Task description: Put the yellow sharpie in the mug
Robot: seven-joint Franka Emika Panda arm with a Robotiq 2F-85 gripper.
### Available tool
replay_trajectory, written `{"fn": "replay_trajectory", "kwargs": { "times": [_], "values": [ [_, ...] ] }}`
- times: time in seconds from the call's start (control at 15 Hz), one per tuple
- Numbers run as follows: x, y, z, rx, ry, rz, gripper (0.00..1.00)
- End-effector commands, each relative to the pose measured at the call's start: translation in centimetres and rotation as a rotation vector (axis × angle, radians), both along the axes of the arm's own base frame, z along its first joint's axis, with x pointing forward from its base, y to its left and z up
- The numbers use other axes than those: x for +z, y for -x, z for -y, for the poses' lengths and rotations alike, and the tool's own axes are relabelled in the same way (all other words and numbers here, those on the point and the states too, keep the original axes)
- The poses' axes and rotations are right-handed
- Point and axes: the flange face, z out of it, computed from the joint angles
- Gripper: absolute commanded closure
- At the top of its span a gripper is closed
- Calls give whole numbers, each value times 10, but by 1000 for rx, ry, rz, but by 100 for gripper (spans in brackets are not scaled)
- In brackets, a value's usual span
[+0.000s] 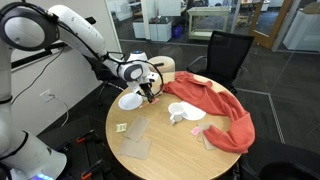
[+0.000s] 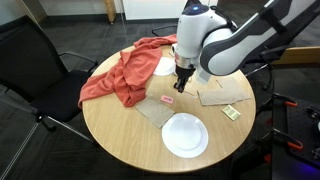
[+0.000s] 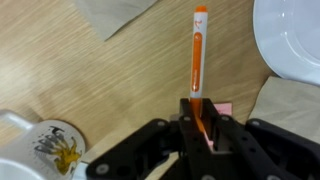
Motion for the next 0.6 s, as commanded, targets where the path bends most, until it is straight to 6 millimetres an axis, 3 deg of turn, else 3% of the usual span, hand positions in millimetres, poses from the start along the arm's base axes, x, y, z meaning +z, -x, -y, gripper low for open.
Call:
{"fn": "replay_trajectory", "kwargs": {
  "times": [0.0,0.53],
  "values": [
    [44,4,18,2,-15,-2,96],
    [119,-2,53,89,-11,-40,96]
  ]
}}
